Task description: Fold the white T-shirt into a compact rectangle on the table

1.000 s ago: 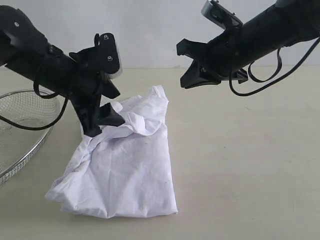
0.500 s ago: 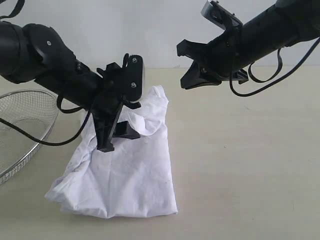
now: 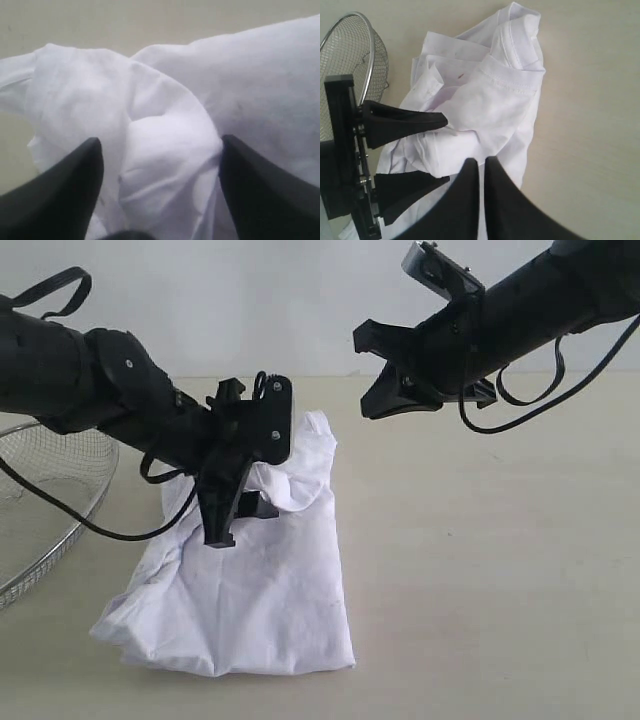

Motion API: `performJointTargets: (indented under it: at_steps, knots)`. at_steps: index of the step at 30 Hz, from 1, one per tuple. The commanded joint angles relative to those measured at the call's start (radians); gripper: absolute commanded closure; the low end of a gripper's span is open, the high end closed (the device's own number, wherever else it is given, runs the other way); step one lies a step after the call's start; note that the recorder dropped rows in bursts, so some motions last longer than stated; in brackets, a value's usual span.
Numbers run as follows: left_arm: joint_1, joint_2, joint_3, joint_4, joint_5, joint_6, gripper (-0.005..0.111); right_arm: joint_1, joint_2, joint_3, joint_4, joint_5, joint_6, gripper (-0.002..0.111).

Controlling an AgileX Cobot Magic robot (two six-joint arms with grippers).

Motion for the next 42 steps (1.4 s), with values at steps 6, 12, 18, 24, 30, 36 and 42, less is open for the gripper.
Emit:
performJointTargets:
  at_steps: [6,12,18,24,30,36,42]
  knots:
    - [-0.006,-0.001,-0.005,-0.065,-0.053,0.005,0.091,-0.008,-0.012,-0.005,-0.004,0.003,-0.003,0.108]
    - [-0.002,-0.003,-0.005,-0.14,-0.093,-0.079,0.102,-0.008,-0.012,-0.005,-0.004,0.003,-0.003,0.108]
    - [0.054,-0.021,-0.005,-0.138,-0.146,-0.299,0.102,-0.008,-0.012,-0.005,-0.006,0.005,-0.003,0.108]
    - [0.145,-0.07,-0.005,-0.138,-0.136,-0.386,0.102,-0.008,-0.012,-0.005,-0.006,0.0,-0.003,0.108]
    - [0.187,-0.07,-0.001,-0.138,-0.069,-0.399,0.102,-0.008,-0.012,-0.005,-0.006,0.003,-0.003,0.108]
    - [0.187,-0.063,0.035,-0.131,-0.069,-0.399,0.102,-0.008,-0.012,-0.005,-0.006,0.012,-0.003,0.108]
    - [0.187,-0.042,0.049,-0.131,-0.097,-0.459,0.101,-0.008,-0.012,-0.005,-0.006,0.018,-0.003,0.108]
